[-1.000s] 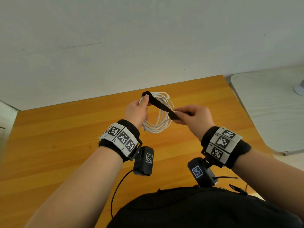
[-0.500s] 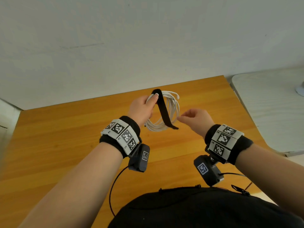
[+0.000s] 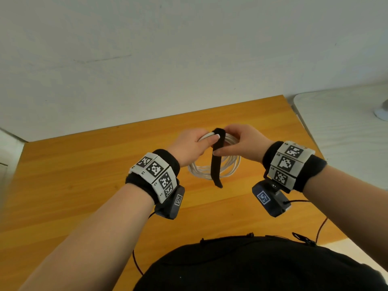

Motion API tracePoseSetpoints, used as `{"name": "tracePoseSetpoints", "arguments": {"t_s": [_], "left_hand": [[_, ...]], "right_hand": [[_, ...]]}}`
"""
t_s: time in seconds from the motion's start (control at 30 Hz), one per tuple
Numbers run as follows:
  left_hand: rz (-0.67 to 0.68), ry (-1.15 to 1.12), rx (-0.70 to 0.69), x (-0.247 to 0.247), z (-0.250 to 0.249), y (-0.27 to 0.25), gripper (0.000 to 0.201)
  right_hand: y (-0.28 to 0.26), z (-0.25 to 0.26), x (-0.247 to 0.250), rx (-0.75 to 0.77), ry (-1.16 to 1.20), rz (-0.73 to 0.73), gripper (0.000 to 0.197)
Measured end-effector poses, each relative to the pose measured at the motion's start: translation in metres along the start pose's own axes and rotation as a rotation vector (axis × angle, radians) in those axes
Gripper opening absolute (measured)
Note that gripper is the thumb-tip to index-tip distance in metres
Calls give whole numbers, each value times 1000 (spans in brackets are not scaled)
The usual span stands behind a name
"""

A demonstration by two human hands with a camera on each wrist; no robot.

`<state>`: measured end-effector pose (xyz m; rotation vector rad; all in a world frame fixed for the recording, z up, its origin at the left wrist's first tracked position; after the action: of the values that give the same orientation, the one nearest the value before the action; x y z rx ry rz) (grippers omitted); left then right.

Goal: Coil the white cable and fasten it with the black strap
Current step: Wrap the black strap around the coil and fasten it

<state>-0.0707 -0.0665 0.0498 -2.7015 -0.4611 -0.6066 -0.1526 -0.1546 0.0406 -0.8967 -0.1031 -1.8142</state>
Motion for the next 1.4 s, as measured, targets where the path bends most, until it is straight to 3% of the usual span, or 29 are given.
{"name": "tracePoseSetpoints", "arguments": {"t_s": [0.1, 0.33, 0.5, 0.67, 0.77, 0.83, 0.9, 1.0, 1.13, 1.3, 1.4], "left_hand": [[-6, -11, 1, -1, -3, 0, 35], [-2, 112, -34, -5, -10, 2, 38], [5, 35, 13, -12, -4, 1, 24], [-31, -59, -11, -10, -3, 0, 17], [-18, -94, -44, -12, -6, -2, 12], [-14, -142, -36, -11, -3, -3, 10], [1, -177, -8, -10, 3, -4, 11], [61, -187, 21, -15, 8, -7, 13], [125, -252, 46, -26, 6, -10, 12], [119, -229, 75, -29, 11, -10, 15], [130, -222, 119, -28, 19, -10, 16]], "right_hand": [[0, 0, -1, 20, -39, -58, 23], [-4, -7, -5, -5, 30, -68, 29], [-5, -11, -10, -27, 32, -46, 17], [-5, -14, -13, -45, 233, -61, 24], [-1, -21, -10, -73, 237, -78, 30], [-1, -22, -11, -105, 372, -32, 34], [-3, -21, -10, -118, 623, 5, 27], [-2, -24, 0, -142, 980, -51, 21], [-1, -33, 2, -254, 1005, -198, 25], [-3, -32, 4, -343, 1142, -203, 38], [-3, -28, 8, -323, 1153, -184, 42]]}}
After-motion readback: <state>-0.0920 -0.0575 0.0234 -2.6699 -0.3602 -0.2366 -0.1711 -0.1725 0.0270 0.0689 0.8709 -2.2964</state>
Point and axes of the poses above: each hand's wrist, its own y-axis towards the middle knuckle, its own x-axis out of the back of the hand, z = x × y, the point moved 8 cm from there along y, towards the middle knuckle, and after that the axes turned 10 degrees about -y, right-handed, at the moved point
